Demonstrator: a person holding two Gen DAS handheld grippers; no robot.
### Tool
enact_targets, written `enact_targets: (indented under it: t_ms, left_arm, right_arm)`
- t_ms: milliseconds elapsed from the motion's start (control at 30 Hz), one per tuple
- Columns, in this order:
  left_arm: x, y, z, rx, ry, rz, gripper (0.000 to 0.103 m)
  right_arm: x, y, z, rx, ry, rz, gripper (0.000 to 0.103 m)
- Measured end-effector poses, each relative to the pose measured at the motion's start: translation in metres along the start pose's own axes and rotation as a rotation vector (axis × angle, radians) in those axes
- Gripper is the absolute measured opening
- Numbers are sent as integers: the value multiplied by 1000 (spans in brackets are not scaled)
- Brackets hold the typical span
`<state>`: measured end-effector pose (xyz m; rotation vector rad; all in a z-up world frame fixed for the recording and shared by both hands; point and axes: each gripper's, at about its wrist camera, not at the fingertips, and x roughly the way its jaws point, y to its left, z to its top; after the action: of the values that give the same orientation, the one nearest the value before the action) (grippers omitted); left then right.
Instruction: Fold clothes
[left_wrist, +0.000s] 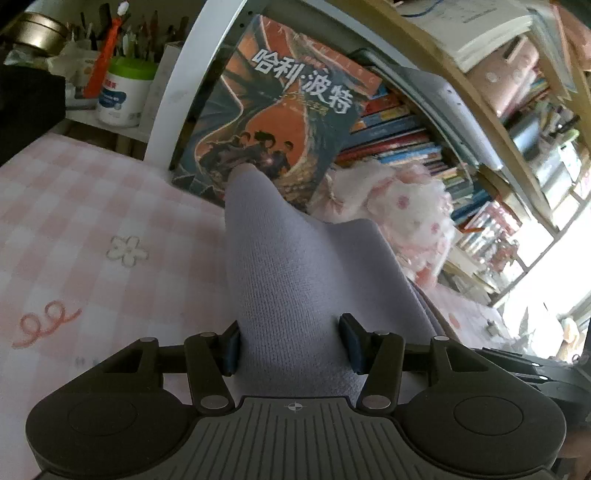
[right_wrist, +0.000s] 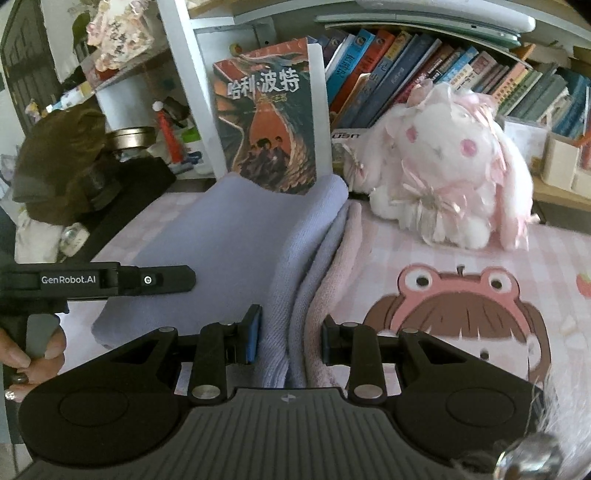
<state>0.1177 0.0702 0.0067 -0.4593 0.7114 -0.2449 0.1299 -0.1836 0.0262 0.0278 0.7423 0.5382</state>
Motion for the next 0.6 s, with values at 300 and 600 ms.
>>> enact_targets:
  t_ms: [300, 600]
  left_arm:
    - [41, 6, 17, 22, 31, 25, 52]
    - [48, 13, 7, 29, 44, 52, 57]
  right_arm:
    - [38, -14, 14, -3, 15, -41, 28]
    - [55, -25, 3, 65, 48, -47, 33]
